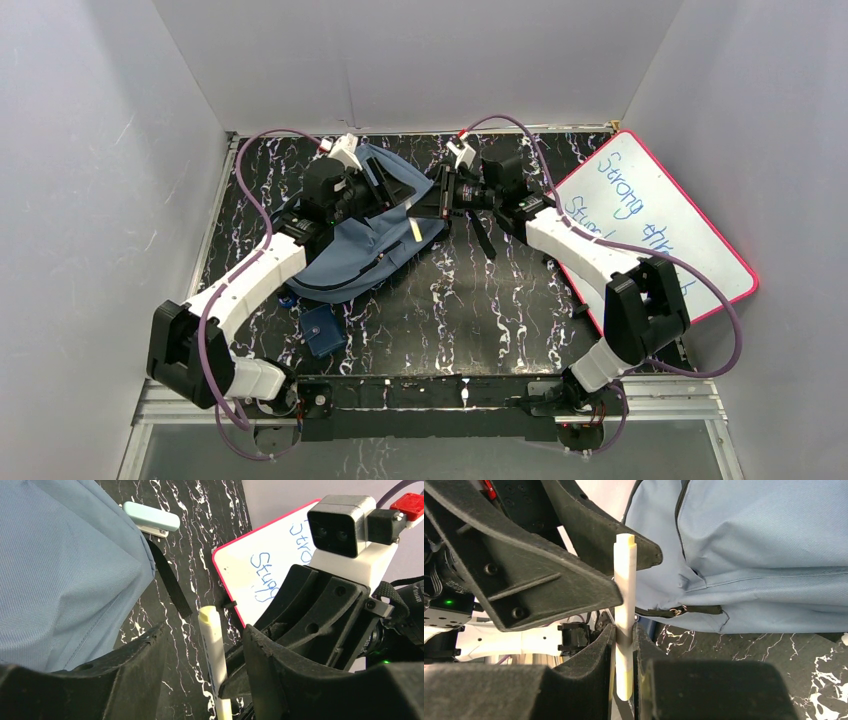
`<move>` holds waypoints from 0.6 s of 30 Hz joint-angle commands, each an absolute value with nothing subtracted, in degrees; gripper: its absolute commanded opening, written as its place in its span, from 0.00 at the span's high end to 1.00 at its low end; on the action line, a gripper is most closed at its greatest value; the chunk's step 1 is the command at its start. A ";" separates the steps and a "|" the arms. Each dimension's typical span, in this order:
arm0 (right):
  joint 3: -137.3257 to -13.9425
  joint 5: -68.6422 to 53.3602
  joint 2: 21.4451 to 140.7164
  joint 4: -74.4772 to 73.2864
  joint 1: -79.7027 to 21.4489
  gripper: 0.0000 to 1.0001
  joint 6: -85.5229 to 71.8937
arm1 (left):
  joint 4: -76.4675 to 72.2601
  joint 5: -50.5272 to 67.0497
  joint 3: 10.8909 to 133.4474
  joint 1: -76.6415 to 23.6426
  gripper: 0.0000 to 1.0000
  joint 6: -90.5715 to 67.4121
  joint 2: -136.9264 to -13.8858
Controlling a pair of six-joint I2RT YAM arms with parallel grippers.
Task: Pack the student bag
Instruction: Pick up the stationery from the center of the board.
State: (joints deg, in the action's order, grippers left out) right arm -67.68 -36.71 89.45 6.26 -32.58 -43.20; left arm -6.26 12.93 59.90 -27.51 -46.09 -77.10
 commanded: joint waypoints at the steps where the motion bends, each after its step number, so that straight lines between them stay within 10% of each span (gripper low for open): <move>1: -70.40 -37.77 88.78 9.93 -33.40 1.00 -43.25 | -8.06 13.36 60.82 -27.78 0.49 -46.15 -76.63; 18: -71.65 -31.01 88.67 12.41 -33.94 1.00 -39.89 | -8.70 15.52 59.80 -28.47 0.60 -47.52 -76.19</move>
State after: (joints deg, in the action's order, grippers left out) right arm -68.05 -31.66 89.45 6.92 -33.78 -40.80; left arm -7.27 14.44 59.83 -27.99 -47.22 -77.41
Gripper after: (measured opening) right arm 0.216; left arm 0.400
